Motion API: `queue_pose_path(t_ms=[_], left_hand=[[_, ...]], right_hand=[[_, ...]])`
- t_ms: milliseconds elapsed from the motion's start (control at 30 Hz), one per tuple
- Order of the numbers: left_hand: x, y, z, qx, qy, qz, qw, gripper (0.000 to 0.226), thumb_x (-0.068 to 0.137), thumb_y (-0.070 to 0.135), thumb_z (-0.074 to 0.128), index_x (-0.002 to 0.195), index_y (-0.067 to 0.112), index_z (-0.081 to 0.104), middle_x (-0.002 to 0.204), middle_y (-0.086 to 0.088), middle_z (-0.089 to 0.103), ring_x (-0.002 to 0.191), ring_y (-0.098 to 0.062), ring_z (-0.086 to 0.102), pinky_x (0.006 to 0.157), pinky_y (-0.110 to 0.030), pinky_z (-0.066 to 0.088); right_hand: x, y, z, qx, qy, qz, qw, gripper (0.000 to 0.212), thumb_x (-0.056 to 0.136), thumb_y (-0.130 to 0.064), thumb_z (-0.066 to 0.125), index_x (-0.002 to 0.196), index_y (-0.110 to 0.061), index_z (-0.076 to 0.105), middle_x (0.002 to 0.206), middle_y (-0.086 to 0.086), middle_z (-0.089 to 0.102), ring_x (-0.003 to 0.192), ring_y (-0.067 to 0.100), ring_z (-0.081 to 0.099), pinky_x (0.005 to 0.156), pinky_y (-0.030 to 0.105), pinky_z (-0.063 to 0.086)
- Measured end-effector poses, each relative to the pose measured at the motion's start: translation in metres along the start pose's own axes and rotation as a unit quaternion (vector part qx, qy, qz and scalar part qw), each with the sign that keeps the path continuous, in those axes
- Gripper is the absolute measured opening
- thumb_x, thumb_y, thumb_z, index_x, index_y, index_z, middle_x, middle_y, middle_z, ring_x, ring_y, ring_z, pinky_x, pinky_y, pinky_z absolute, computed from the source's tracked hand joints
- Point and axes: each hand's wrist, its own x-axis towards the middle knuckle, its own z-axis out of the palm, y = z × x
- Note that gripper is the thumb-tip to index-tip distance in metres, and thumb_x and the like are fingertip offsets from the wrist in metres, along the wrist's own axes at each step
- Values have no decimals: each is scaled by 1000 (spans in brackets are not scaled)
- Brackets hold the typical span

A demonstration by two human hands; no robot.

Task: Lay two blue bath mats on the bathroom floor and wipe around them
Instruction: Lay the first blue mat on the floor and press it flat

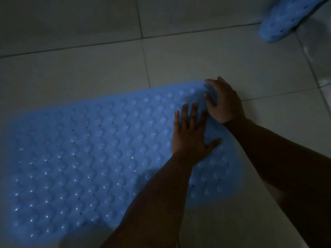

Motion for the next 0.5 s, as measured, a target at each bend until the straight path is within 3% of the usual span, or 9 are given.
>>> queue_pose_path(t_ms=[100, 167, 233, 267, 333, 400, 500], left_hand=[[2, -1, -4, -4, -38, -6, 999, 104, 87, 88, 17, 165, 22, 1, 172, -13, -12, 155, -38, -24, 123, -62, -13], [10, -7, -14, -35, -104, -1, 994, 104, 86, 89, 16, 165, 24, -5, 170, -12, -20, 152, -37, -31, 118, -59, -25], [22, -19, -30, -83, -174, 12, 981, 93, 95, 79, 25, 165, 24, -1, 171, -12, -15, 155, -37, -24, 120, -57, -21], [24, -27, -40, -121, -166, 15, 979, 82, 101, 67, 35, 165, 22, 10, 172, -14, 0, 158, -38, -7, 125, -57, -5], [10, -45, -59, -235, -61, -10, 970, 63, 100, 44, 44, 157, 21, 37, 159, -15, 40, 151, -38, 30, 121, -51, 29], [-16, -65, -65, -257, 30, -41, 965, 55, 95, 31, 46, 148, 18, 51, 148, -14, 54, 147, -37, 37, 119, -47, 33], [-52, -96, -66, -179, 88, -71, 977, 54, 90, 30, 43, 141, 20, 58, 144, -9, 59, 149, -36, 34, 121, -49, 32]], right_hand=[[-6, -13, -3, 3, -16, -1, 1000, 51, 96, -37, 50, 143, -17, 54, 148, 14, 54, 146, 30, 41, 113, 49, 41], [-13, -28, -8, 10, -10, -7, 1000, 52, 95, -37, 51, 142, -15, 56, 146, 12, 57, 145, 30, 42, 113, 47, 39], [-16, -42, -14, 20, -10, 2, 1000, 54, 94, -37, 50, 143, -14, 56, 146, 12, 57, 144, 30, 43, 113, 45, 38], [-15, -49, -18, 18, -7, 6, 1000, 55, 94, -38, 49, 143, -14, 55, 146, 11, 57, 144, 31, 43, 113, 44, 38], [-19, -59, -19, 7, 2, 13, 1000, 55, 96, -39, 47, 142, -12, 56, 145, 12, 58, 143, 33, 45, 112, 46, 39], [-28, -70, -13, -9, -4, -9, 1000, 53, 98, -39, 45, 139, -6, 59, 140, 16, 61, 137, 38, 51, 109, 51, 45], [-52, -95, 9, -44, -41, -48, 997, 61, 96, -43, 38, 136, -2, 60, 135, 22, 63, 133, 45, 53, 102, 57, 51]])
